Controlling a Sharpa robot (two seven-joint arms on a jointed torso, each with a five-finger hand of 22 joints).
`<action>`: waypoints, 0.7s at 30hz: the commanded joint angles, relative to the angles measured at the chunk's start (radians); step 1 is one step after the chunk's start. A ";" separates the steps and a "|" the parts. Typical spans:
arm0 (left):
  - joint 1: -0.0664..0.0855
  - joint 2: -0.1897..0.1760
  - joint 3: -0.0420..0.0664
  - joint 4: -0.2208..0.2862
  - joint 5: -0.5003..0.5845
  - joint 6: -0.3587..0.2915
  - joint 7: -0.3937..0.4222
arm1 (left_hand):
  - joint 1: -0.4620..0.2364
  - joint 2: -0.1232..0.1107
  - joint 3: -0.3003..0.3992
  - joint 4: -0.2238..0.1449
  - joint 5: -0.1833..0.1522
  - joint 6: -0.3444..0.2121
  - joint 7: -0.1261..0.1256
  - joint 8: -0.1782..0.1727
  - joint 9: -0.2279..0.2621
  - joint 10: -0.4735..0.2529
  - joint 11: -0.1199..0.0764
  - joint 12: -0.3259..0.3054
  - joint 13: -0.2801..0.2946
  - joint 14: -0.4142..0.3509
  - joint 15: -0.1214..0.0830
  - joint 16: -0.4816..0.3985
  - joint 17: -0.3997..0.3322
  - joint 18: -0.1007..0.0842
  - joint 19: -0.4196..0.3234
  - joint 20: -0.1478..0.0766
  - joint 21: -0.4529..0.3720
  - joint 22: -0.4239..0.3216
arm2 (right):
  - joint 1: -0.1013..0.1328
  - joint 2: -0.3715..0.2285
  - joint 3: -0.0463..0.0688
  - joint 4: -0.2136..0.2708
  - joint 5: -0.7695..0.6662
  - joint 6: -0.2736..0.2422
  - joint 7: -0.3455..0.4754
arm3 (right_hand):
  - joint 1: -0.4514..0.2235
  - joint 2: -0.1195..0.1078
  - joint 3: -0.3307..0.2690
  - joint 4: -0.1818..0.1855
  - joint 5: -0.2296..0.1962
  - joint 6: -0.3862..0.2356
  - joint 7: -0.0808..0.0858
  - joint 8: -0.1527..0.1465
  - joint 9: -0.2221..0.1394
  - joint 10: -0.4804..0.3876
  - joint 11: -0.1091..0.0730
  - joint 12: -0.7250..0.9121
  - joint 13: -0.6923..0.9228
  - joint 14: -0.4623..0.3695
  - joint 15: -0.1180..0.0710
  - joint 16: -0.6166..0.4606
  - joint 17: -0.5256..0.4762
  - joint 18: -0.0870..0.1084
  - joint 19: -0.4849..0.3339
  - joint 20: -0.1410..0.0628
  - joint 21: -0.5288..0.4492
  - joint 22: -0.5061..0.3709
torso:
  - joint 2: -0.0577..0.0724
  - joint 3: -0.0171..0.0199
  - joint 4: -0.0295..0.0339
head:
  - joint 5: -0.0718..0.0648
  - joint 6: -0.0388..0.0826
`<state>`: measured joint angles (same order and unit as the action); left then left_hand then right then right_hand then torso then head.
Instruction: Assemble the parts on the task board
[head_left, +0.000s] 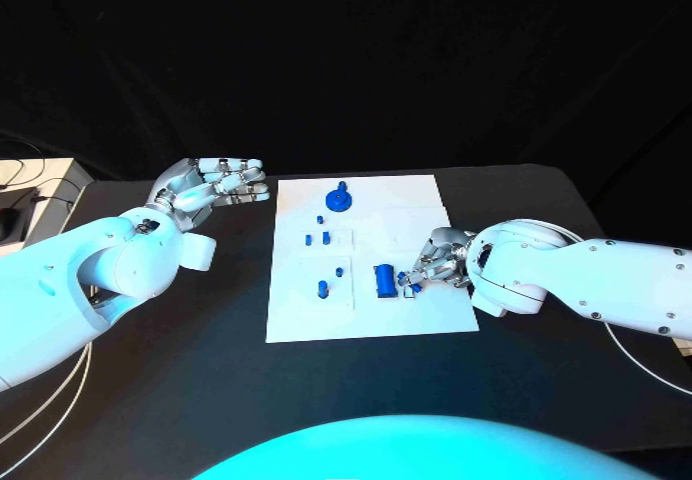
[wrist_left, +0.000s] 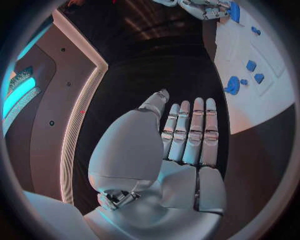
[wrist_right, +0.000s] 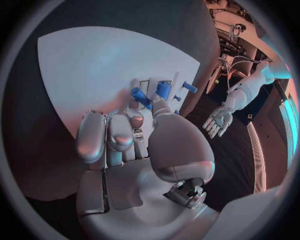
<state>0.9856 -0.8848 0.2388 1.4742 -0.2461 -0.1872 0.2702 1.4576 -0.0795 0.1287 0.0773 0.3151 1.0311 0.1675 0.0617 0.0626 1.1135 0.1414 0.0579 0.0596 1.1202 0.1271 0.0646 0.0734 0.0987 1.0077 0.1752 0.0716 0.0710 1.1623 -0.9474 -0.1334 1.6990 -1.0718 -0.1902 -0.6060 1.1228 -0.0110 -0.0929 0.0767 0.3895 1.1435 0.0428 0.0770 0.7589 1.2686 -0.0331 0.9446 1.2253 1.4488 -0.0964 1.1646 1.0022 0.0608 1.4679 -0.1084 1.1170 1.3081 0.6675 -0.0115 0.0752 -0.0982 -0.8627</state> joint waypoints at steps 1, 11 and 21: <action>0.000 0.001 0.001 0.002 0.005 0.013 0.005 | 0.000 -0.007 0.003 0.003 0.004 -0.004 0.005 0.001 0.000 -0.006 0.001 0.001 -0.001 -0.008 0.001 -0.004 0.001 -0.006 -0.010 0.000 -0.003 -0.002 | -0.001 -0.001 0.000 0.004 0.001 -0.002 0.018 | 0.004 0.019 -0.010 -0.015 0.007 0.008 -0.003 0.005 0.000 0.007 -0.001 0.004 0.001 -0.002 0.002 -0.001 0.000 0.003 0.042 0.002 0.001 0.153 | 0.000 -0.0007 0.0003 | 0.000 -0.002; 0.000 -0.001 0.001 0.002 0.005 0.013 0.004 | 0.000 -0.006 0.002 0.005 0.004 -0.004 0.005 0.001 0.000 -0.006 0.001 0.001 -0.001 -0.008 0.001 -0.004 0.001 -0.006 -0.010 0.000 -0.003 -0.002 | -0.001 -0.016 0.000 0.010 0.001 -0.009 0.029 | 0.058 0.081 0.071 -0.074 0.115 0.023 -0.021 0.004 -0.016 0.022 -0.015 0.015 0.010 -0.001 -0.009 0.000 0.000 -0.001 0.043 -0.008 0.008 0.154 | -0.001 -0.0008 0.0003 | 0.002 -0.003; 0.000 -0.001 0.001 0.001 0.005 0.014 0.004 | 0.001 -0.006 0.003 0.005 0.004 -0.004 0.005 0.001 0.000 -0.005 0.001 0.001 -0.001 -0.007 0.000 -0.004 0.001 -0.006 -0.010 0.000 -0.003 -0.002 | -0.001 -0.022 0.000 0.015 -0.001 0.002 0.033 | 0.000 0.032 0.280 -0.141 0.128 0.024 -0.021 0.031 -0.059 0.029 -0.017 0.010 0.016 -0.001 -0.010 0.001 0.001 -0.003 0.042 -0.011 0.013 0.155 | 0.000 0.0002 -0.0008 | 0.001 -0.003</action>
<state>0.9856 -0.8862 0.2388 1.4738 -0.2460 -0.1872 0.2694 1.4576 -0.0795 0.1287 0.0772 0.3151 1.0311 0.1675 0.0617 0.0626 1.1135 0.1415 0.0579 0.0596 1.1202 0.1271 0.0646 0.0734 0.0987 1.0077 0.1752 0.0716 0.0710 1.1618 -0.9694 -0.1332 1.7113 -1.0699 -0.1966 -0.5881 1.1336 0.0261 0.0626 0.0577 0.5113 1.1656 0.0208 0.1047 0.7001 1.2918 -0.0463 0.9562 1.2406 1.4451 -0.1001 1.1646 1.0023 0.0607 1.4641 -0.1122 1.1241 1.3078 0.6671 -0.0116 0.0748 -0.0966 -0.8656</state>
